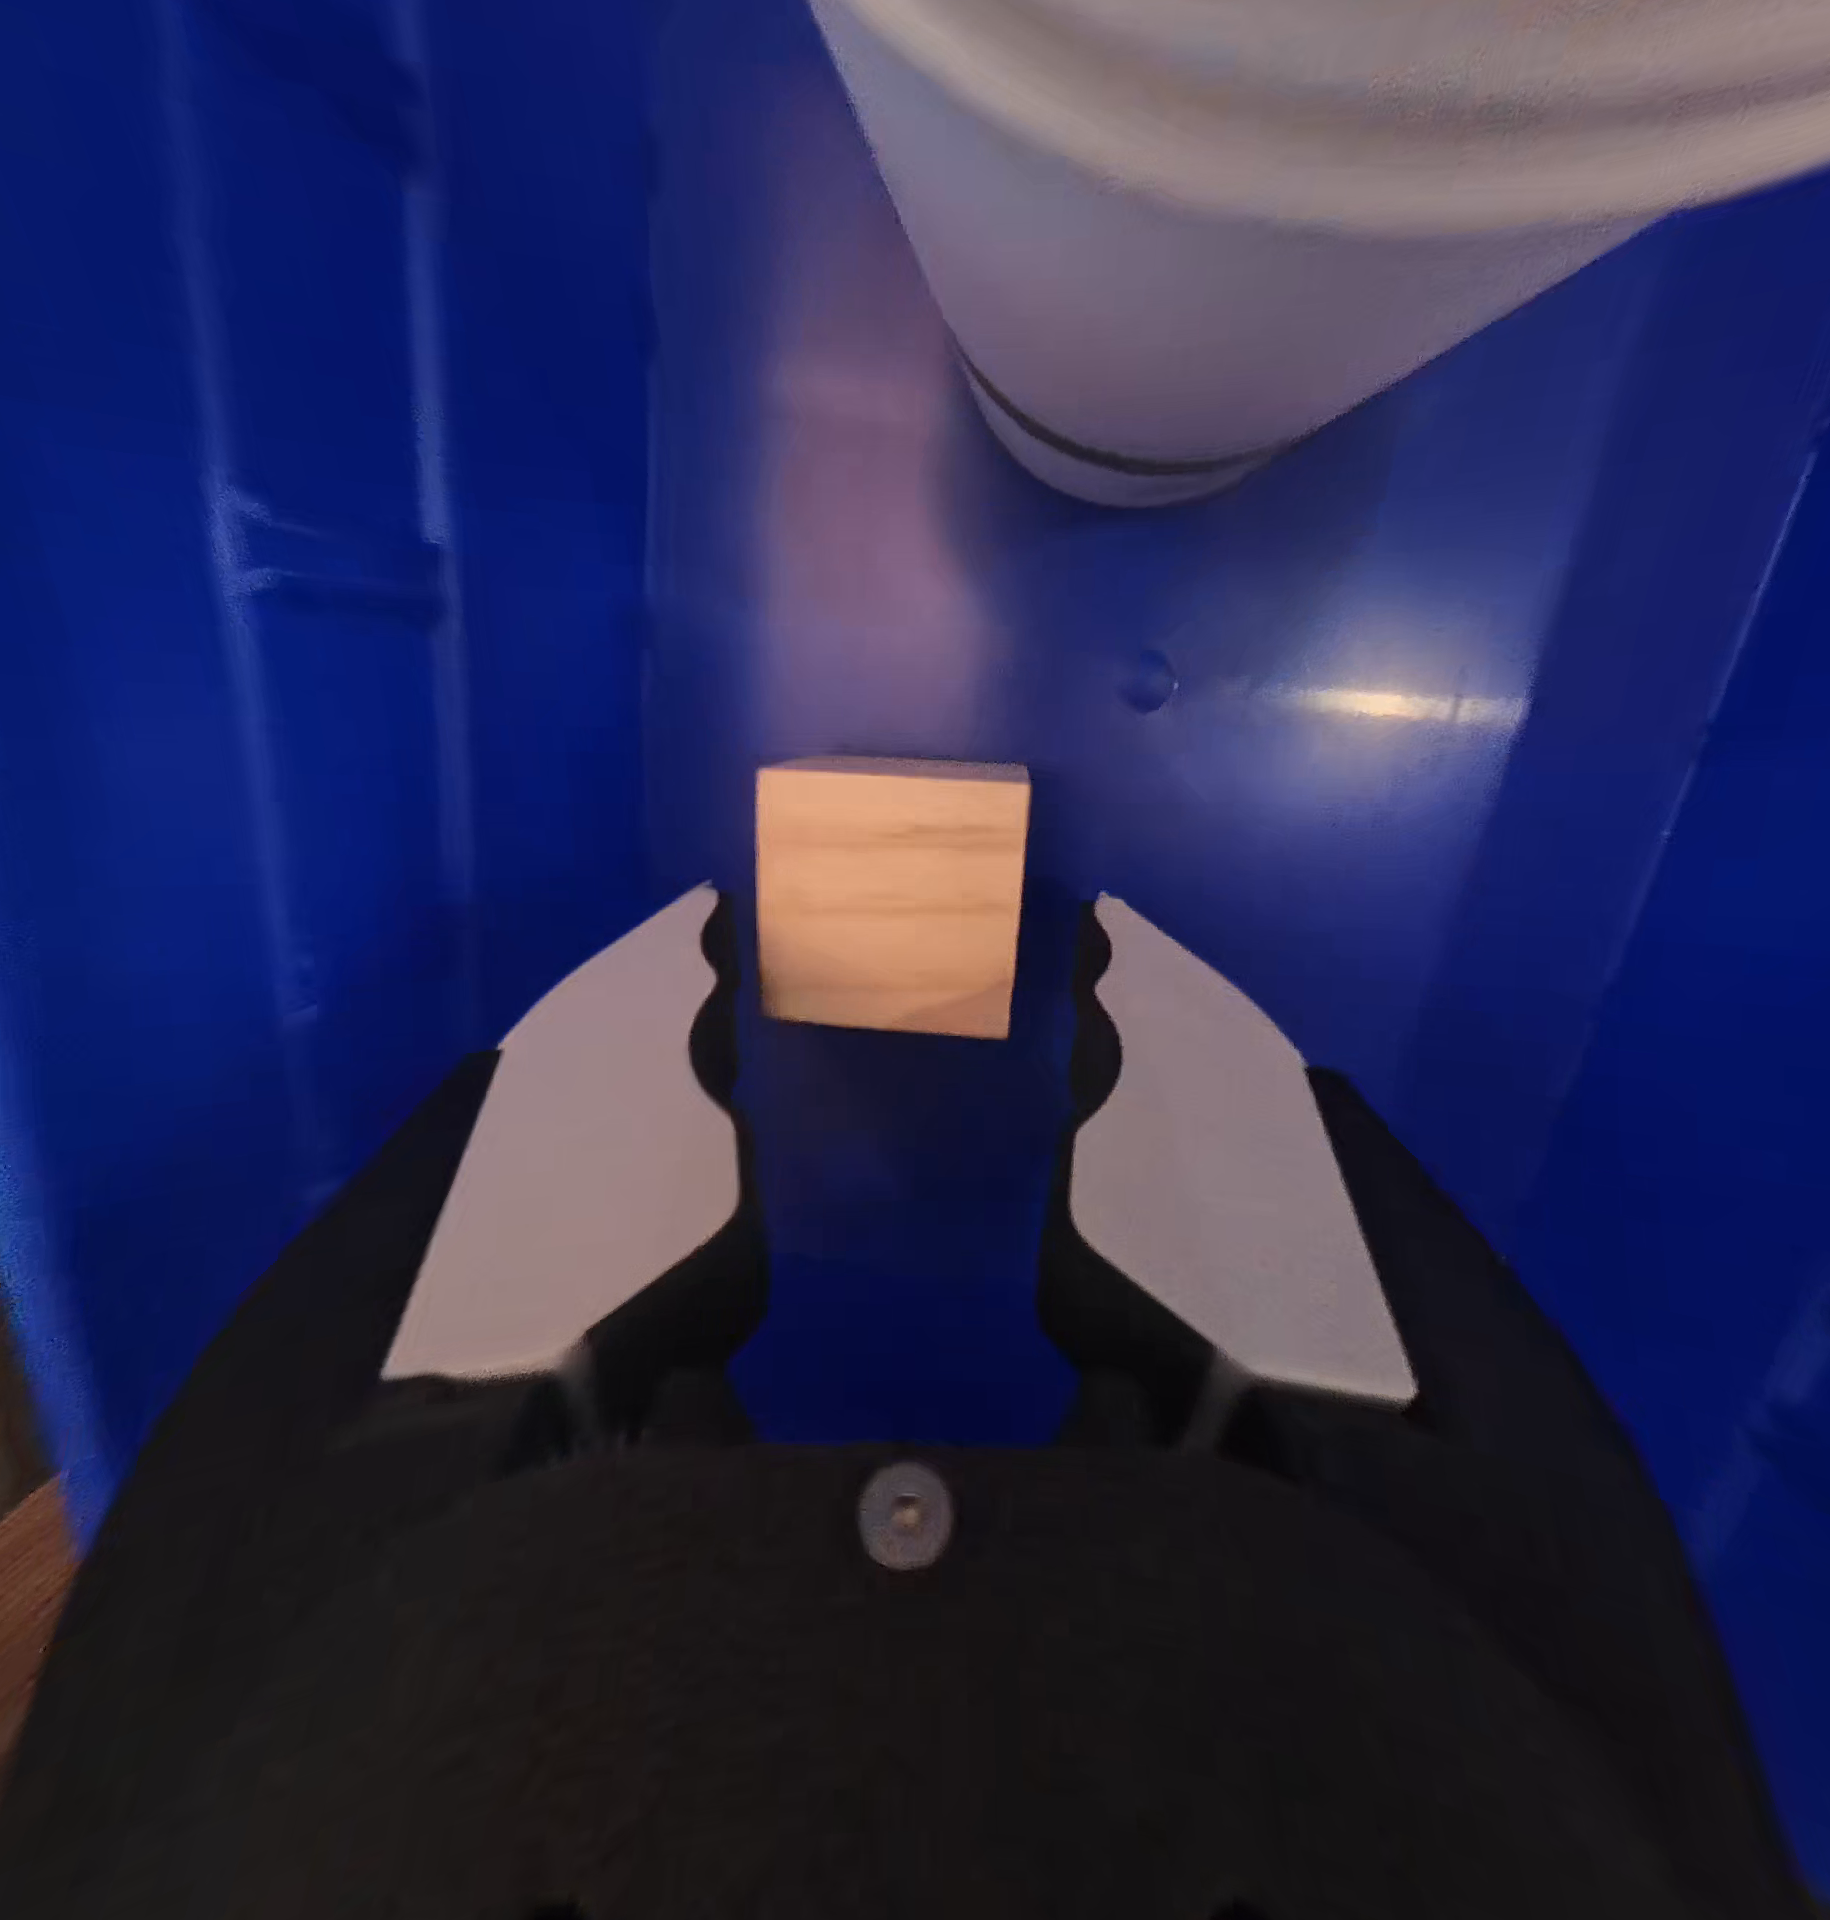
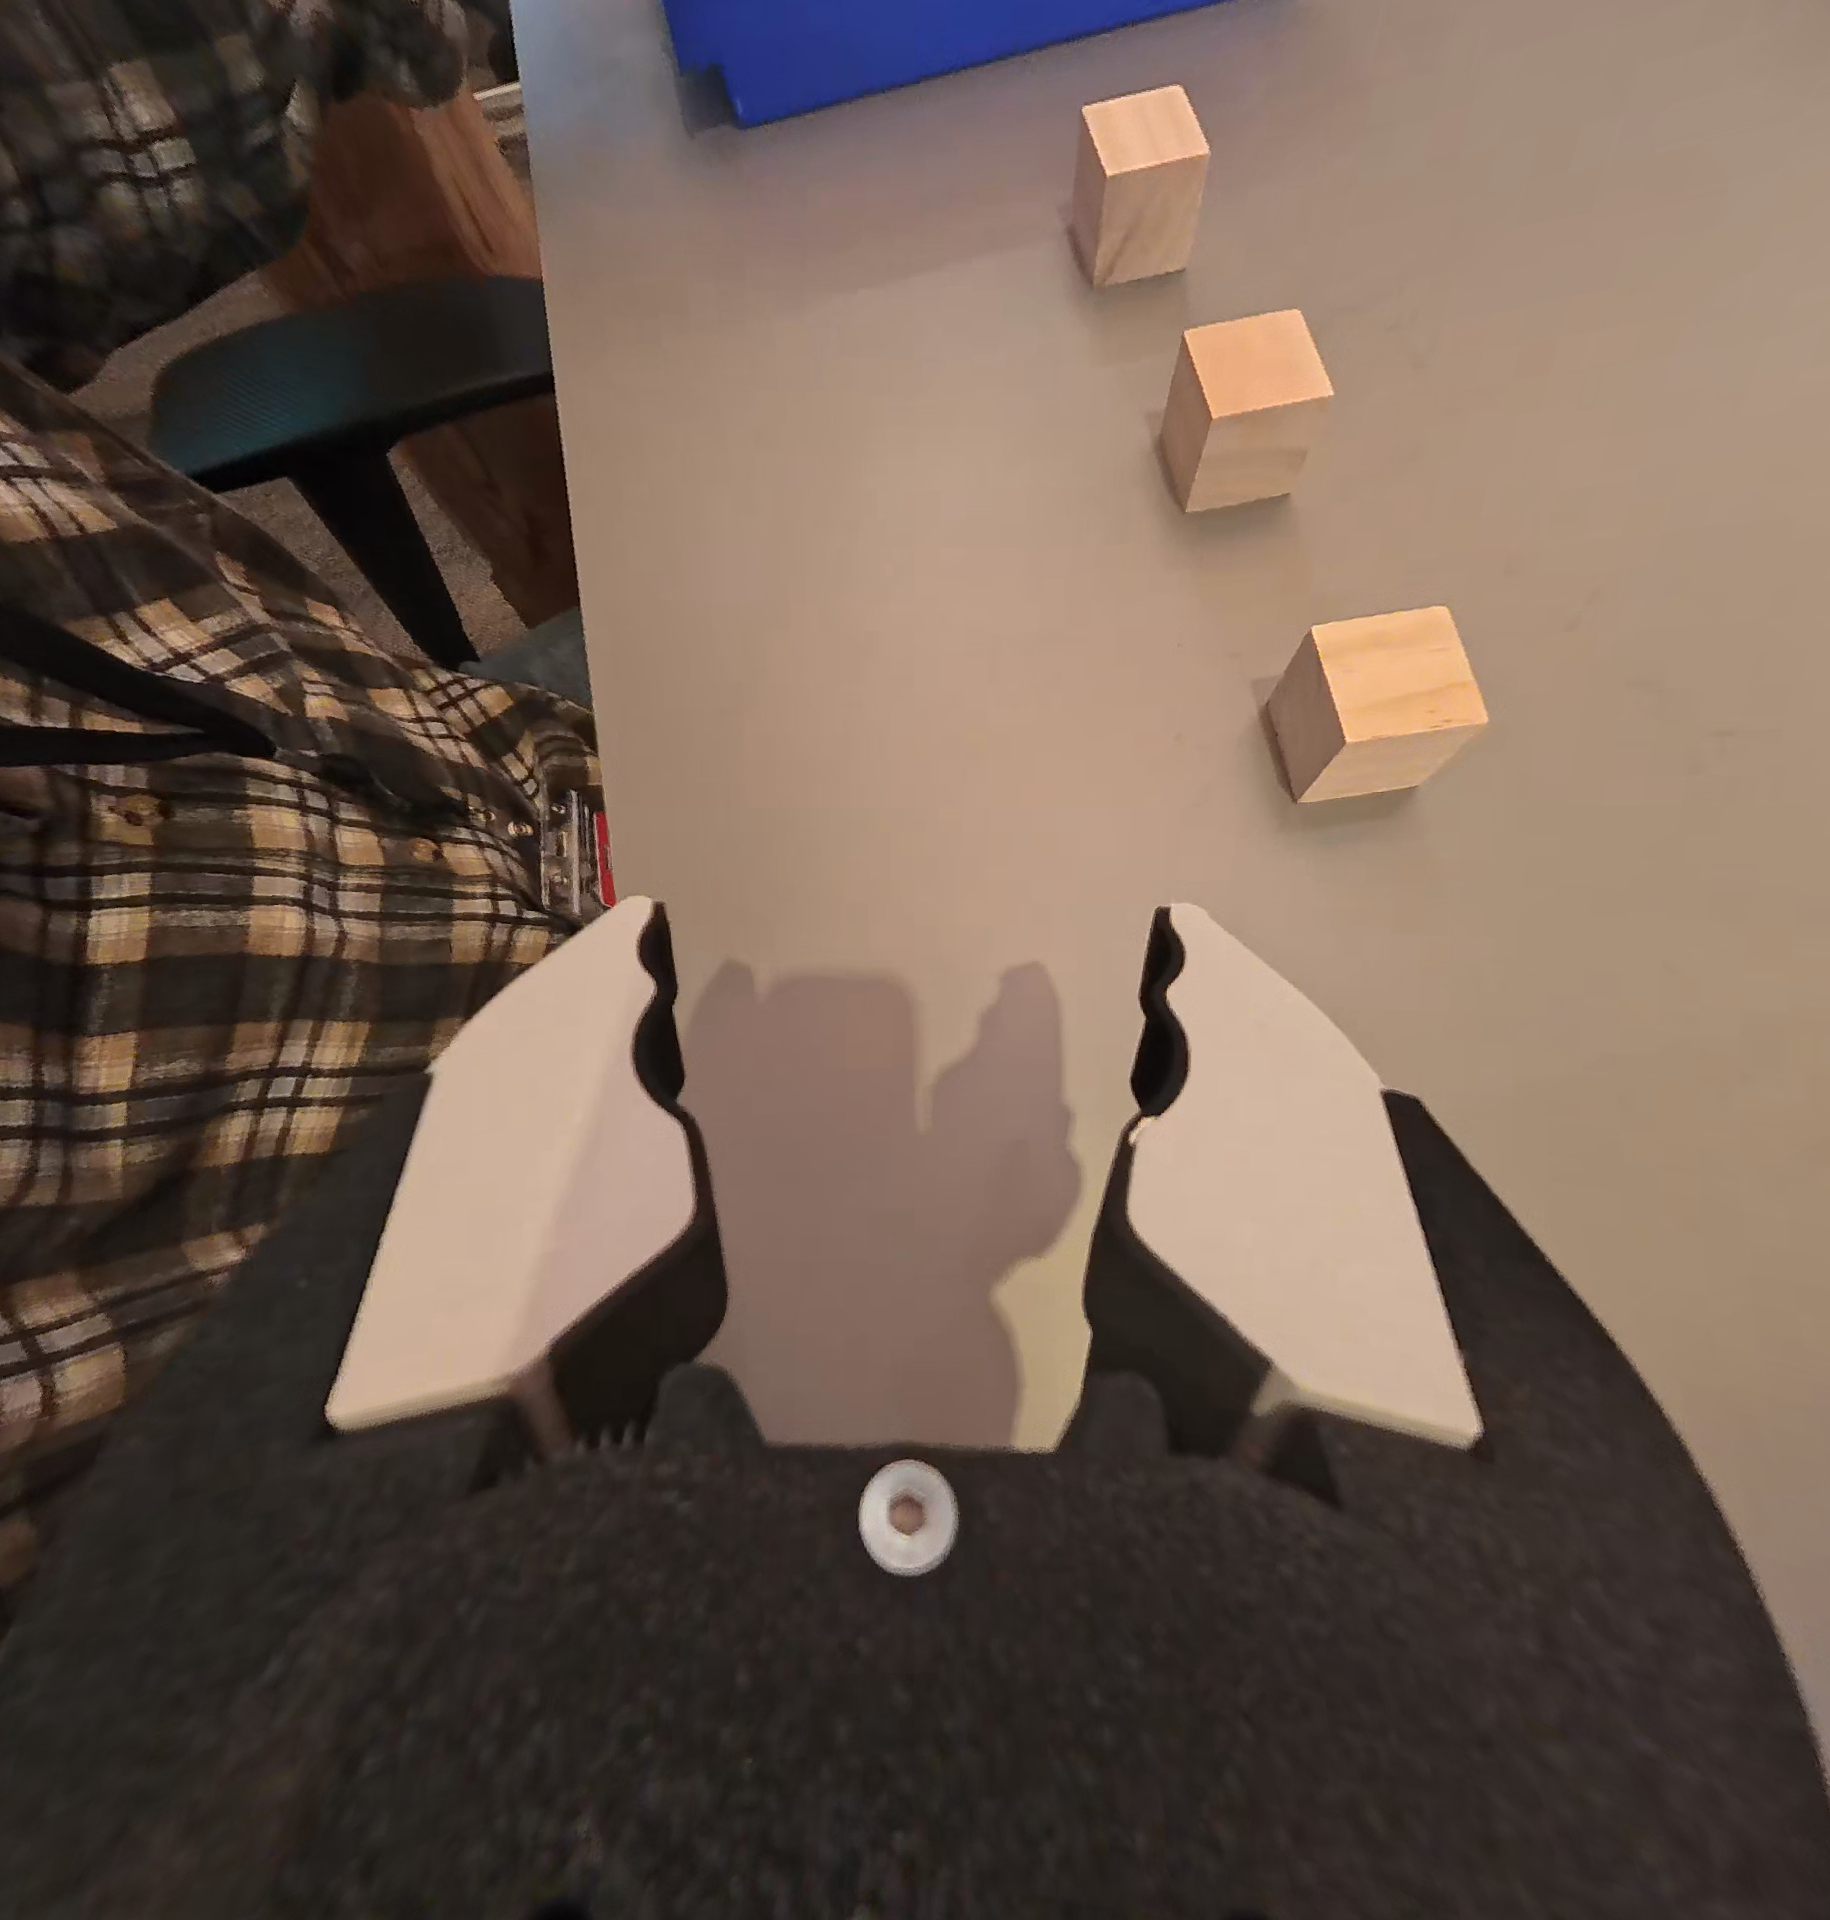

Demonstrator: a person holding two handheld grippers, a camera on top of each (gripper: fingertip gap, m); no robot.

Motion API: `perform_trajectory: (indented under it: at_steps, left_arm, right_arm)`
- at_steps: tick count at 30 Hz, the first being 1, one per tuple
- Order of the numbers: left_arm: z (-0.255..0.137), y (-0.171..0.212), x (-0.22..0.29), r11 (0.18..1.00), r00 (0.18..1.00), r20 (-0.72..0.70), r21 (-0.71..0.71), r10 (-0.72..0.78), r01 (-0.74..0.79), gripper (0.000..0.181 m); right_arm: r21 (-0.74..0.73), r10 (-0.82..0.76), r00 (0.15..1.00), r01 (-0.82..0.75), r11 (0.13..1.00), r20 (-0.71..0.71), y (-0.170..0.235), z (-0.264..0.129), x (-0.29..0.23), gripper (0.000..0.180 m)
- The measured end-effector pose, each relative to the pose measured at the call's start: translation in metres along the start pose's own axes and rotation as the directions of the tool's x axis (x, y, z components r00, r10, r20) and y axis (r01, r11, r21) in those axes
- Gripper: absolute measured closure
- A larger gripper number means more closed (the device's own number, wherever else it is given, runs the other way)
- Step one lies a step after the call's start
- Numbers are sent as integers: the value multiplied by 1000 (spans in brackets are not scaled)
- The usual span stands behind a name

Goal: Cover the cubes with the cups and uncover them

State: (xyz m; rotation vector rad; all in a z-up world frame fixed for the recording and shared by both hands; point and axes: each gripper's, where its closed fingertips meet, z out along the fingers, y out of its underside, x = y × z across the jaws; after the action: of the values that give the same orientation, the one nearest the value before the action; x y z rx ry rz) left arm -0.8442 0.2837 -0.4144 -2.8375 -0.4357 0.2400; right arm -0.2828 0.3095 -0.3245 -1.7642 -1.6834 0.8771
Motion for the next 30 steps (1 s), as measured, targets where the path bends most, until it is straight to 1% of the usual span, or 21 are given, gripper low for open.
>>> perform_trajectory:
  at_steps: [2,5,7,9,11,13,14,16,18,20,22,24,26,28,30]
  left_arm:
    - [7,3,-1,999,1000,-8,-40,25,-26,133]
    - [6,0,2,998,997,-60,-30,52,-54,135]
    - [-3,-3,4,996,991,-98,14,92,-91,135]
    - [-22,-11,3,988,985,-114,106,128,-116,135]
    - [-52,-20,8,961,972,-153,236,180,-140,135]
    - [-93,-29,29,905,937,-222,390,270,-168,135]
    - [-117,-33,47,865,907,-260,467,332,-182,135]
    - [-165,-38,95,760,823,-297,608,484,-228,135]
    - [-203,-35,158,634,702,-287,714,652,-297,136]
    - [-225,-23,227,507,559,-250,780,790,-367,136]
    - [-237,-7,293,411,419,-237,822,876,-395,136]
    - [-239,11,348,347,289,-241,842,927,-413,136]
    - [-238,26,387,299,193,-237,853,952,-427,136]
    - [-237,37,412,272,130,-239,865,962,-421,136]
    - [-239,45,426,267,83,-255,873,963,-408,136]
  right_arm:
    - [7,-4,1000,4,1000,-3,0,-3,-1,95]
    - [23,-2,1000,2,1000,3,0,-6,-2,98]
    - [37,2,1000,-2,999,-2,0,-9,-1,100]
    - [65,3,1000,-3,998,-2,-3,-12,-2,103]
    - [108,2,1000,-2,994,1,-10,-16,-2,104]
    - [153,-3,1000,3,988,1,-20,-19,-1,105]
    - [177,-11,1000,12,984,-2,-26,-20,0,106]
    - [220,-38,999,36,975,1,-41,-22,1,105]
    - [252,-66,998,62,966,6,-60,-21,2,105]
    - [279,-106,994,99,955,12,-82,-21,0,106]
    - [287,-147,989,140,948,3,-103,-19,-1,108]
    - [268,-189,982,183,946,-5,-119,-17,-3,111]
    - [221,-225,974,222,950,-11,-128,-14,-3,112]
    - [178,-251,968,247,952,0,-131,-10,-3,116]
    - [137,-261,965,255,957,24,-130,-7,-3,120]
